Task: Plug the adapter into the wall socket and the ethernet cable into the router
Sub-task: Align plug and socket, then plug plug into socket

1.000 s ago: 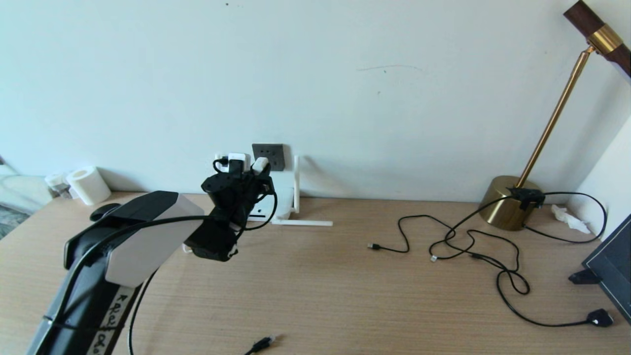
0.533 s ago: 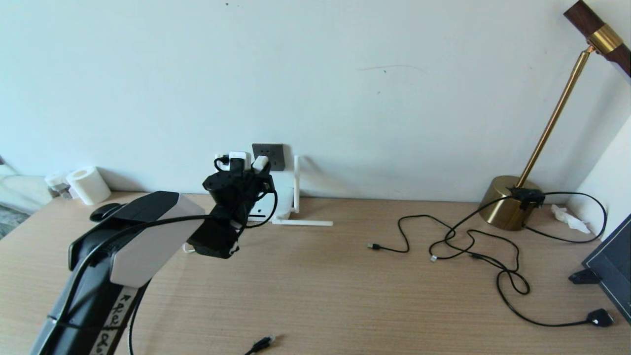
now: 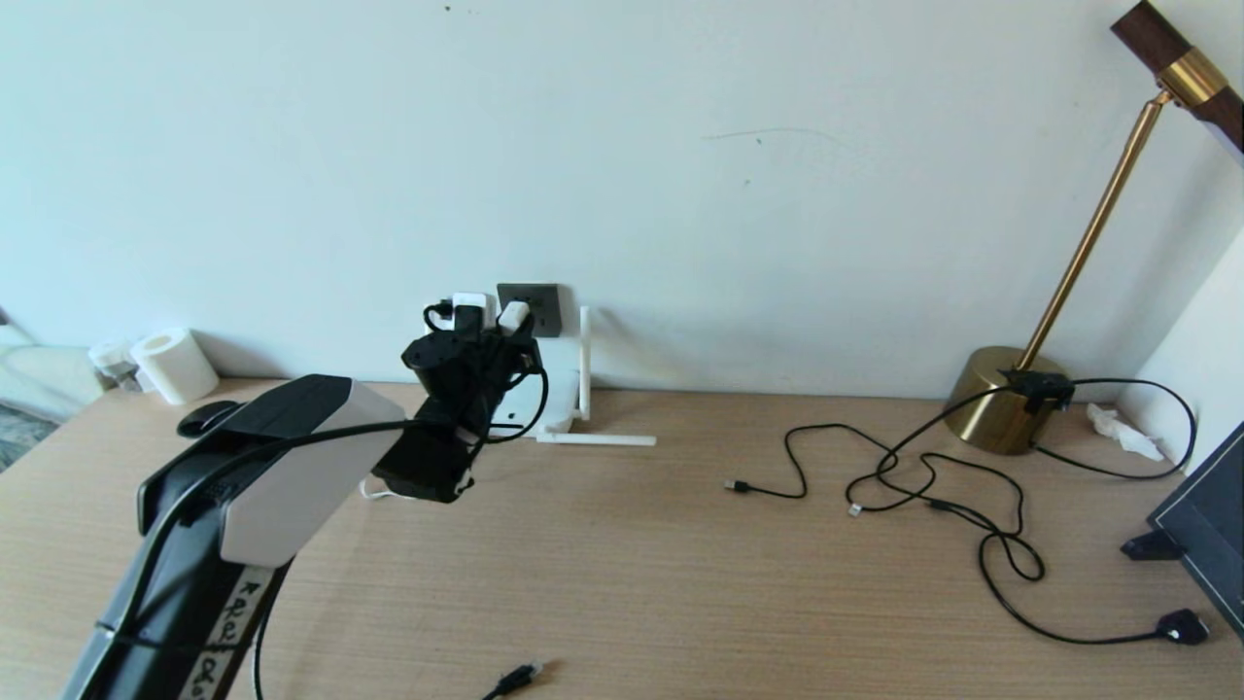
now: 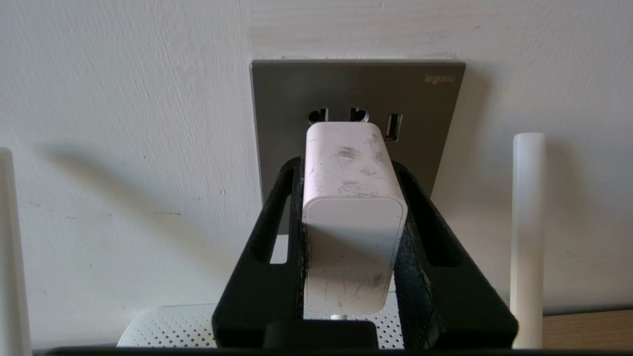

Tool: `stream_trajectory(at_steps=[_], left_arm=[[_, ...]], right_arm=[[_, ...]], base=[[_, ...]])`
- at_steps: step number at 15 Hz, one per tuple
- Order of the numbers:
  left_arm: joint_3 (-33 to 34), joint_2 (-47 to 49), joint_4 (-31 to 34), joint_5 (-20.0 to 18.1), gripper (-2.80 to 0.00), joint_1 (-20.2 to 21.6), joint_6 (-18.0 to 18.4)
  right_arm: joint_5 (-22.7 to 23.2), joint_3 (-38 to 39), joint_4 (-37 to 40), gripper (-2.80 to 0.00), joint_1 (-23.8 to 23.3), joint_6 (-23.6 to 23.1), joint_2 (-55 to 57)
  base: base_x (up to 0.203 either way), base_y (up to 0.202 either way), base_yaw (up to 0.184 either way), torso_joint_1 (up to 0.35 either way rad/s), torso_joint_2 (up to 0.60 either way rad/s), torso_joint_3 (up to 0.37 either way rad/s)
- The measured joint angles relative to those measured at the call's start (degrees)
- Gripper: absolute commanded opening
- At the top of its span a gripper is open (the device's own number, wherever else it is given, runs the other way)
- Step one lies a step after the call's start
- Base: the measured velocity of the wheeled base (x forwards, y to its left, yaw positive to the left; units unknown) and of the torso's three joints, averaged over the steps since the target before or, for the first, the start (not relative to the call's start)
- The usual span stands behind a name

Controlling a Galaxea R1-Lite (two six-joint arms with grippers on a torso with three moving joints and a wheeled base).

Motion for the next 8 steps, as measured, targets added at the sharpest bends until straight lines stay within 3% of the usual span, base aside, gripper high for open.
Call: stream_trajectory(at_steps=[8], left_arm=[[-3.96, 1.44, 1.80, 0.05, -2.80, 0.02, -0.03]], right_arm=[[0.01, 0.00, 0.00, 0.00, -0.05, -0.01, 0.00]], base=[[0.000, 0.000, 0.000, 0.000, 0.00, 0.000]])
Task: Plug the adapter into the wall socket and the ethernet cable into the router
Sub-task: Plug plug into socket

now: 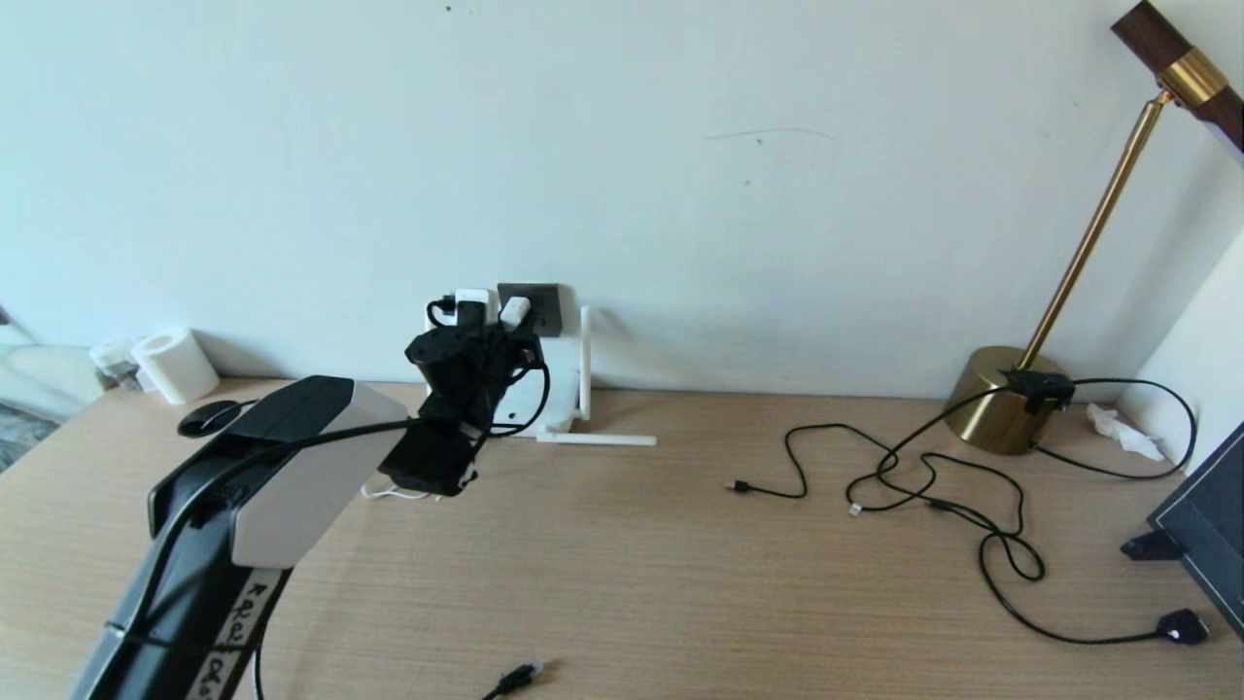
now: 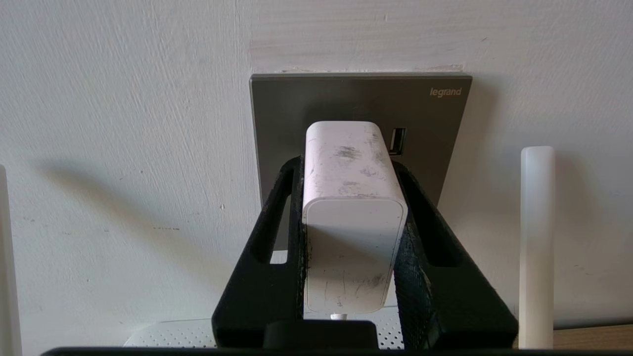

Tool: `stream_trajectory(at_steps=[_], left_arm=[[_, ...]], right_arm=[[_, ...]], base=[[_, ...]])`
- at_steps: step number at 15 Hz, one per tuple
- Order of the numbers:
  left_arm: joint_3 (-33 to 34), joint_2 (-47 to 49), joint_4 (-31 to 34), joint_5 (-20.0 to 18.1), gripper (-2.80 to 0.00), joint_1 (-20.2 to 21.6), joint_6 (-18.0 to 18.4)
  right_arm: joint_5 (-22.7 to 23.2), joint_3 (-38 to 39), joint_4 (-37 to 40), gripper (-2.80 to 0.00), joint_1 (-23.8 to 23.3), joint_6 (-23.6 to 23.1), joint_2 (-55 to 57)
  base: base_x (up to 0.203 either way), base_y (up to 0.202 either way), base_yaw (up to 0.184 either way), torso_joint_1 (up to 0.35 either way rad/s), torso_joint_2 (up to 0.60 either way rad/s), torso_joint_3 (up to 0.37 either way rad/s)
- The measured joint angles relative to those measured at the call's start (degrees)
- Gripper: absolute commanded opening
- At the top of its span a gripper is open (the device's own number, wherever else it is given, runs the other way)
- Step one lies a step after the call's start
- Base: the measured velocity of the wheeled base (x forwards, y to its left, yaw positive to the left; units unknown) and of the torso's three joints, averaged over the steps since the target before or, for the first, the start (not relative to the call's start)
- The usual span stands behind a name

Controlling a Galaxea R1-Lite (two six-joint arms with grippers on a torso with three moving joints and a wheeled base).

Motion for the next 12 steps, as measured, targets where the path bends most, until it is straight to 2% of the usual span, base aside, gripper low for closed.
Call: stream_trajectory(at_steps=[12], left_arm=[[-8.14, 3.09, 4.52, 0.16, -2.80, -0.02, 0.03]], right_arm=[[-0.01, 0.00, 0.00, 0.00, 0.02, 0.01, 0.00]], base=[[0.000, 0.000, 0.000, 0.000, 0.00, 0.000]])
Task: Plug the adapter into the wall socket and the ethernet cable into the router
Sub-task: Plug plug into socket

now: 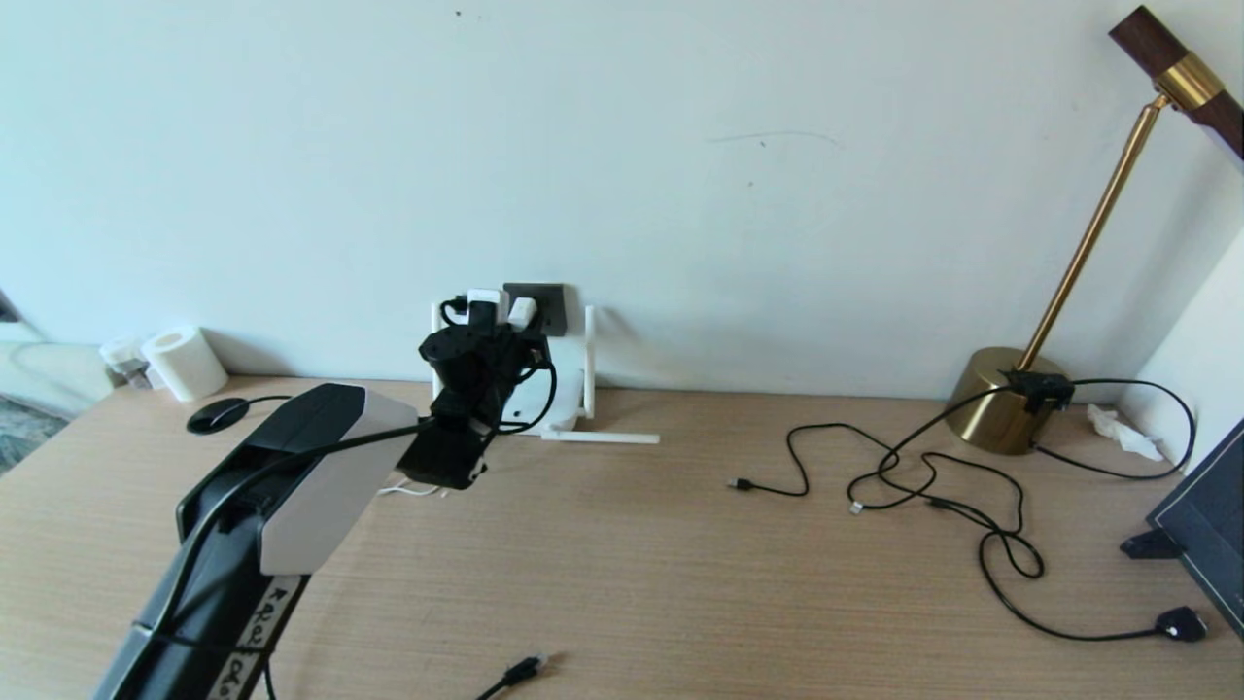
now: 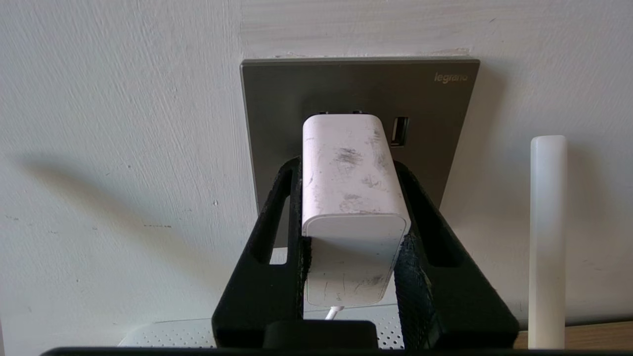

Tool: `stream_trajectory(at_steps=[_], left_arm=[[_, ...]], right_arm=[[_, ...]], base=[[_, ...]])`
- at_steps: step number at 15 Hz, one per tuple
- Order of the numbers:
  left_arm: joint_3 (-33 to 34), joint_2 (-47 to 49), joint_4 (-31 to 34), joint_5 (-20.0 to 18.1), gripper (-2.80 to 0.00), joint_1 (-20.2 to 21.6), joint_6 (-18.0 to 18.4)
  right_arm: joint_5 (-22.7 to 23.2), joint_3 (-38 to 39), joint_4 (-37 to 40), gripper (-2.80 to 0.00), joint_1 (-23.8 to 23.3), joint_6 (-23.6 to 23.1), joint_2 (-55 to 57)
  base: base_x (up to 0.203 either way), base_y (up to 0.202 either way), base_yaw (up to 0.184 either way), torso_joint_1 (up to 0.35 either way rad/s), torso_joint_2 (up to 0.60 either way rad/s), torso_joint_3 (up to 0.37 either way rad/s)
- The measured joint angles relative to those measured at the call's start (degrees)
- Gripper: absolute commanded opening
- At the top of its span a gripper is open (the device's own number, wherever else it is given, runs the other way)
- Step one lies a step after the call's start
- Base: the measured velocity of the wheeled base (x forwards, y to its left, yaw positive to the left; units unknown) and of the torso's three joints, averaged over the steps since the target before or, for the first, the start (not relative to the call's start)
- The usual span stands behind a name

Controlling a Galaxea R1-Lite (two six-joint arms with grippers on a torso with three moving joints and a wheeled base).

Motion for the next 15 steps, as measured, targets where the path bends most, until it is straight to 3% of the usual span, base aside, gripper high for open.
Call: stream_trajectory(at_steps=[9, 15], left_arm=[[-0.19, -0.31, -0.19, 1.22, -2.80, -0.59, 0.08], [3.19, -2.07, -1.03, 1.17, -2.80, -0.67, 0.13]], right_arm=[[0.02, 0.00, 0.00, 0.00, 0.00, 0.00, 0.00], [0.00, 0.00, 0.00, 0.00, 0.02, -0.01, 0.00]], base=[[0.000, 0.000, 0.000, 0.000, 0.00, 0.000], [0.000, 0.000, 0.000, 0.000, 0.00, 0.000]])
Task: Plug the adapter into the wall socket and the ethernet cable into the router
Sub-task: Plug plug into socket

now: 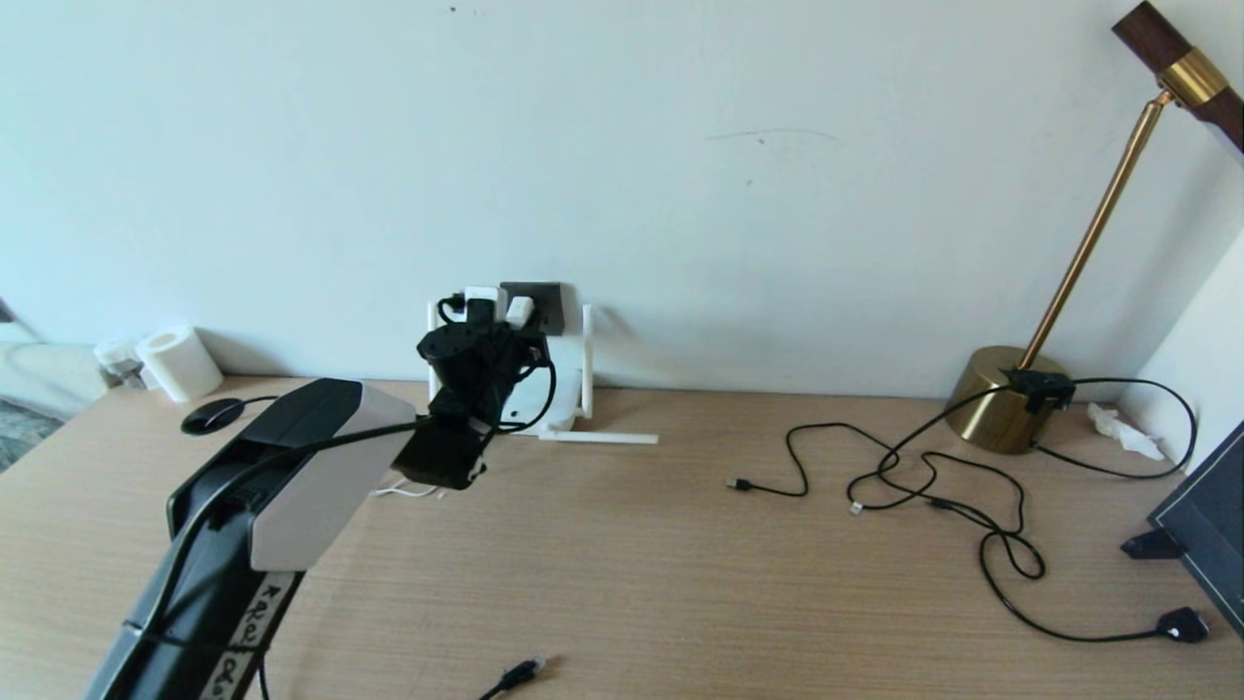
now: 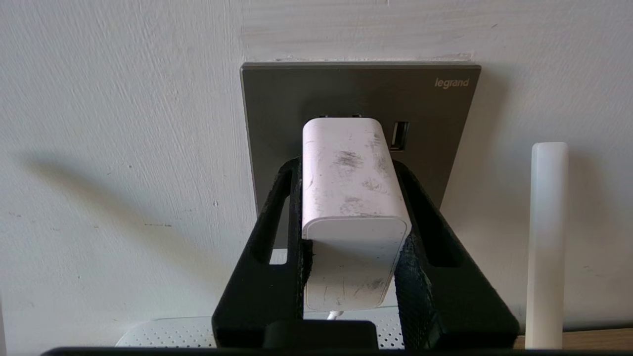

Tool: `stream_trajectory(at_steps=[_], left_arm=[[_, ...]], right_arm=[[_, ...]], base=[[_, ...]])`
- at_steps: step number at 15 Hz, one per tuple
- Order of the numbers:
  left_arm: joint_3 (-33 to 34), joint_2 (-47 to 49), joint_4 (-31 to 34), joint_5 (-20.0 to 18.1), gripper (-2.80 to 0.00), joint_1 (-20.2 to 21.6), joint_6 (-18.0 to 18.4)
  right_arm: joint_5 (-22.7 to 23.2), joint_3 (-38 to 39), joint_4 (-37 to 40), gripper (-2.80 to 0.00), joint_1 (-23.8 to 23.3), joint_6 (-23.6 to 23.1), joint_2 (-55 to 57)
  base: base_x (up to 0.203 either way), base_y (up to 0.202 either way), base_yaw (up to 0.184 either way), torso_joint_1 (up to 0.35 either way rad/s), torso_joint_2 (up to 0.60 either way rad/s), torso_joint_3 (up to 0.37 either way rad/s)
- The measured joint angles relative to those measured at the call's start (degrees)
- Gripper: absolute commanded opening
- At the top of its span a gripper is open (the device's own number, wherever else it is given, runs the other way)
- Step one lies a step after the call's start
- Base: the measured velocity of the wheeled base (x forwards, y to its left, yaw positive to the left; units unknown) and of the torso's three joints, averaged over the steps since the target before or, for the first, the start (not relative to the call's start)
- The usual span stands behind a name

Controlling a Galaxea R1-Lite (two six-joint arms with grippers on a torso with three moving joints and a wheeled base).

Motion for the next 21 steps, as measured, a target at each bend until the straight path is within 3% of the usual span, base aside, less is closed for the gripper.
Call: stream_trajectory(at_steps=[21], left_arm=[[-0.52, 0.67, 0.22, 1.10, -2.80, -0.20, -0.02]], right_arm=[[0.00, 0.00, 0.02, 0.00, -0.05, 0.01, 0.00]], base=[[0.000, 0.000, 0.000, 0.000, 0.00, 0.000]])
